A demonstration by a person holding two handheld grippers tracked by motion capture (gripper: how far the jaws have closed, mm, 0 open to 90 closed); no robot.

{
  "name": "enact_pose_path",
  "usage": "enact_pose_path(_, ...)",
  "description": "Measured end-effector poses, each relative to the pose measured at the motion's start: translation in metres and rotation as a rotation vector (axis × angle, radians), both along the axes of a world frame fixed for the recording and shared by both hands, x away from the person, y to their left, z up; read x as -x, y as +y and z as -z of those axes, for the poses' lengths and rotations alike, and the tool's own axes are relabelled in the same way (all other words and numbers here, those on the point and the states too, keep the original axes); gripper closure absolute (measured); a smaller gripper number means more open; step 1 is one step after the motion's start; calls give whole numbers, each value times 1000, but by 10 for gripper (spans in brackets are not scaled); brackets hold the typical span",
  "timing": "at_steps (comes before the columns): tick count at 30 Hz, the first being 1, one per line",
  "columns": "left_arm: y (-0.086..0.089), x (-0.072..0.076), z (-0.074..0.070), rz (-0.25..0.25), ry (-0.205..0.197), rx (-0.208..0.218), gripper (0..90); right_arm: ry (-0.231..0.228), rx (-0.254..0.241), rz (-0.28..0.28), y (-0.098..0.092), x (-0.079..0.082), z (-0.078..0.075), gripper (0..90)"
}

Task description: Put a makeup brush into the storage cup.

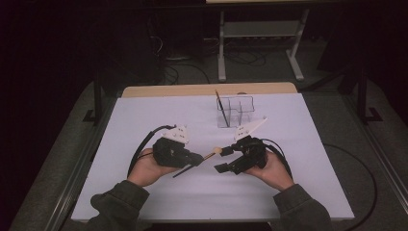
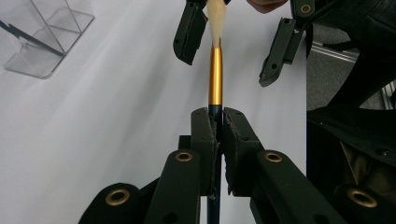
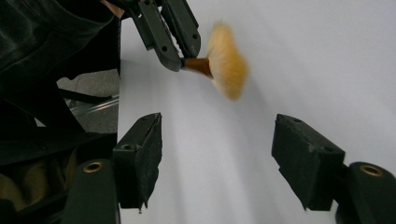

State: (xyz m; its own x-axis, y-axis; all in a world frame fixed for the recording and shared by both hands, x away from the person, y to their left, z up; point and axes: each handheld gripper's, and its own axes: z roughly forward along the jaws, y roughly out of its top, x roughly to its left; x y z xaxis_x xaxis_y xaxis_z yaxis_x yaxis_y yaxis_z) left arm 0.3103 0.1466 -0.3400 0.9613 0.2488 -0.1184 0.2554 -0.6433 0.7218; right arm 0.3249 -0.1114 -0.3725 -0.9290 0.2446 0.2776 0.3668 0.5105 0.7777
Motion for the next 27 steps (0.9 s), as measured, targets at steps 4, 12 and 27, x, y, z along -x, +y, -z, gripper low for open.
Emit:
enact_pose_path(4, -1, 0, 0, 3, -5, 3, 833, 4, -9, -6, 0, -1, -1, 351)
enact_pose_path(12, -2, 1, 0, 12, -6, 10, 833, 3, -34, -17, 0, -3, -2, 401)
enact_pose_path(27, -3, 5, -2, 47, -36, 20, 833, 11, -60, -55, 3, -5, -7, 474)
